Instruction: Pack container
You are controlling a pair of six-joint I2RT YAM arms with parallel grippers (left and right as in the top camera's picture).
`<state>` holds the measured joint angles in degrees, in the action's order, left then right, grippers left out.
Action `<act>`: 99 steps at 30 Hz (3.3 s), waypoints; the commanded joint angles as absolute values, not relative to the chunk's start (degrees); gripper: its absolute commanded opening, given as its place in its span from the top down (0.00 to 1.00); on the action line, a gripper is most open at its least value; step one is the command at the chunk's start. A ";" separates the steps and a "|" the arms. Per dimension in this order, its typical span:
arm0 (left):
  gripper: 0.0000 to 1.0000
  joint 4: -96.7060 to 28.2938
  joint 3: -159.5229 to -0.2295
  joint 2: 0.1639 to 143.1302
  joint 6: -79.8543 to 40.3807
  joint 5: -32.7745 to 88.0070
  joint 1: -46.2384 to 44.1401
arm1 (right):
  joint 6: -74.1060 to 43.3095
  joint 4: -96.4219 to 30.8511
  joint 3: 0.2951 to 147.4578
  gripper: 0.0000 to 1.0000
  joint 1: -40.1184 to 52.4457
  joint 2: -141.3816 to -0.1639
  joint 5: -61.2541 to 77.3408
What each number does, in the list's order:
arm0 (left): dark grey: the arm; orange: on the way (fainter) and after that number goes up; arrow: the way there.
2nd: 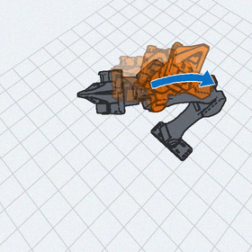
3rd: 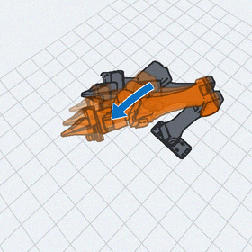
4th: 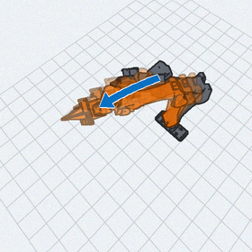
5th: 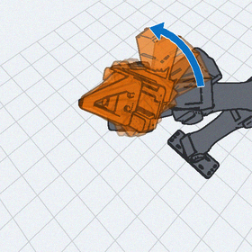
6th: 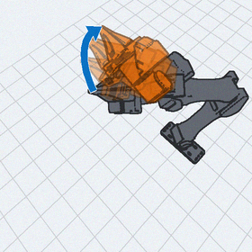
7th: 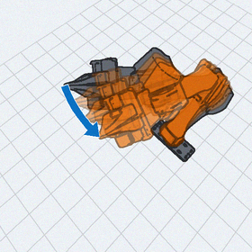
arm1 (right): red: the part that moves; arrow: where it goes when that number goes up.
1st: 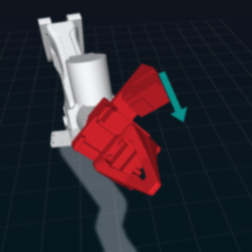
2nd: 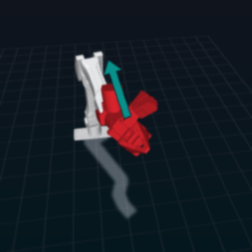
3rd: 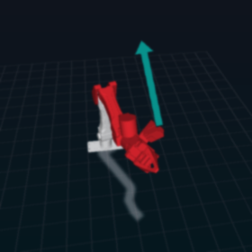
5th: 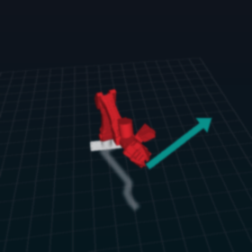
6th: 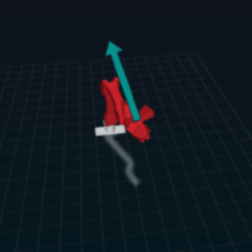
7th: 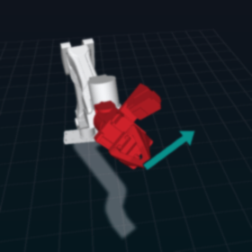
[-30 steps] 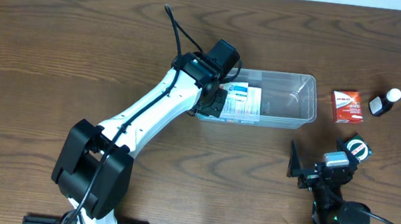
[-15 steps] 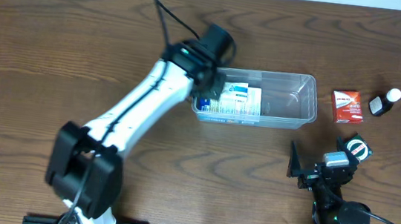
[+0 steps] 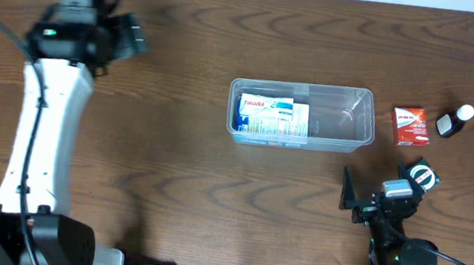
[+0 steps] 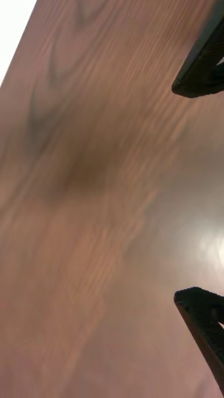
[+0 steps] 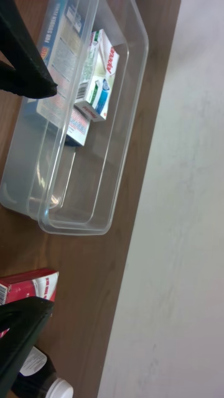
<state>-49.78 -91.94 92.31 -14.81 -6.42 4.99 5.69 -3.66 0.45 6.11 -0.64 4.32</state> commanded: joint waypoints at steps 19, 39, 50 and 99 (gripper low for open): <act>0.02 -50.09 -92.16 92.38 -14.48 -7.33 14.33 | 6.48 -3.88 0.32 0.01 5.21 -0.45 4.51; 0.02 -50.09 -92.16 92.38 -14.48 -7.33 14.33 | -2.72 -5.69 5.48 0.01 5.21 -1.41 4.54; 0.02 -50.09 -92.16 92.38 -14.48 -7.33 14.33 | 8.12 -24.82 41.54 0.01 3.14 -34.26 2.79; 0.02 -50.09 -92.16 92.38 -14.48 -7.33 14.33 | 14.81 -44.75 80.86 0.01 -15.49 -112.12 3.03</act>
